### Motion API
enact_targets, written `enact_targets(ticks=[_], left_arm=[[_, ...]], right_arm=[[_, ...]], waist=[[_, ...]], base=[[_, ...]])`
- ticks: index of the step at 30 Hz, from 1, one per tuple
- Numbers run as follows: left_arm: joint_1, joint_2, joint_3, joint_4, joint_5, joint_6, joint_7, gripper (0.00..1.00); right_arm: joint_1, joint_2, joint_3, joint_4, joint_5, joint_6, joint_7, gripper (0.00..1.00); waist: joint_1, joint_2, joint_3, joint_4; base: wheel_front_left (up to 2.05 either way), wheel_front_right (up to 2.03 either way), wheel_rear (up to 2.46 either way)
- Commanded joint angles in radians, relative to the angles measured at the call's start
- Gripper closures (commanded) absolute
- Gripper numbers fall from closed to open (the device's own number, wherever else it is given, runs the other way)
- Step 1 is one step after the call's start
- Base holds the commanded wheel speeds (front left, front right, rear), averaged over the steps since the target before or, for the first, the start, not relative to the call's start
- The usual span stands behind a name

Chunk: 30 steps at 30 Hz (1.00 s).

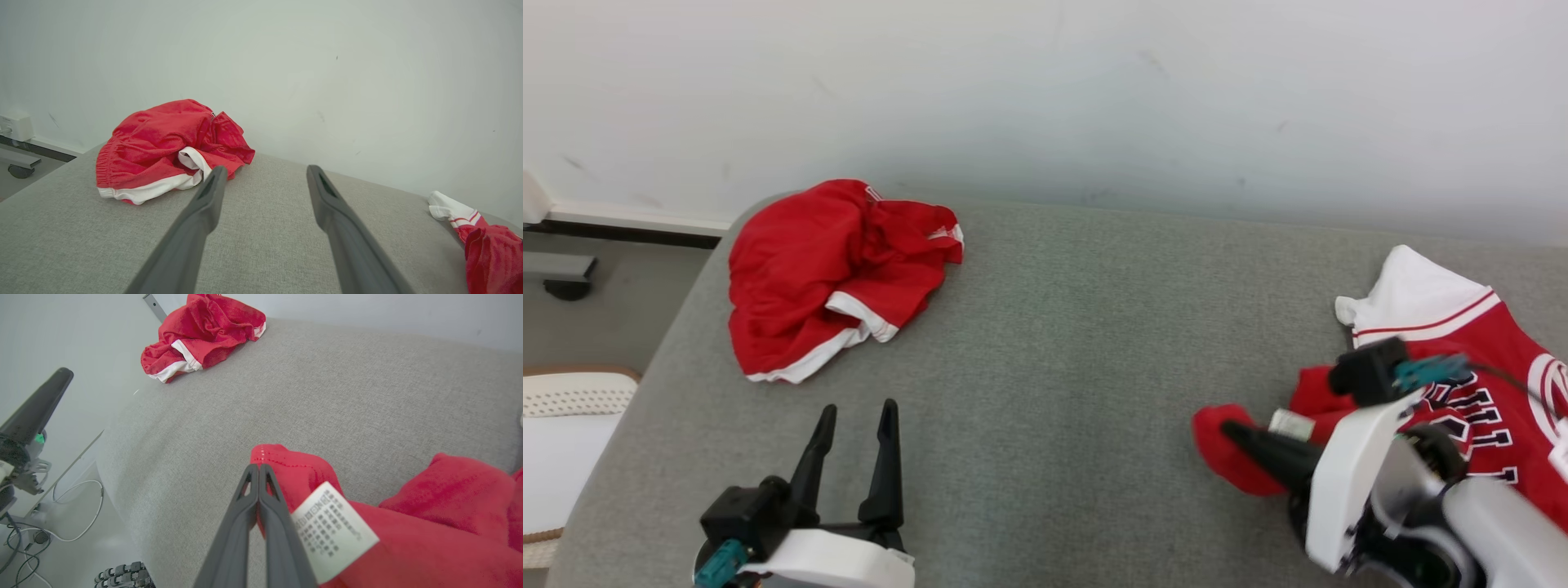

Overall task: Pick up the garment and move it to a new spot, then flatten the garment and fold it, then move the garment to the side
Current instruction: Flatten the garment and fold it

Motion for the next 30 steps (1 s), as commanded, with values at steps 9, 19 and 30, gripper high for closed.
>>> enact_targets(ticks=[9, 19, 30], left_arm=[[0.009, 0.004, -0.005, -0.006, -0.001, -0.004, 0.0, 0.0], [-0.006, 0.004, -0.011, -0.001, -0.005, 0.0, 0.0, 0.0], [0.015, 0.004, 0.007, 0.006, 0.014, -0.006, 0.0, 0.0]], right_arm=[[0.13, 0.069, 0.114, -0.074, -0.049, -0.002, 0.059, 1.0], [0.143, 0.201, 0.241, 0.079, -0.033, -0.002, -0.062, 0.87], [0.108, 0.159, 0.257, 0.04, 0.106, -0.002, -0.179, 0.0]], waist=[[0.0, 0.0, 0.011, 0.043], [0.0, 0.0, 0.029, 0.047], [0.0, 0.0, -0.017, -0.028]], base=[[0.0, 0.0, 0.0], [0.0, 0.0, 0.0], [0.0, 0.0, 0.0]])
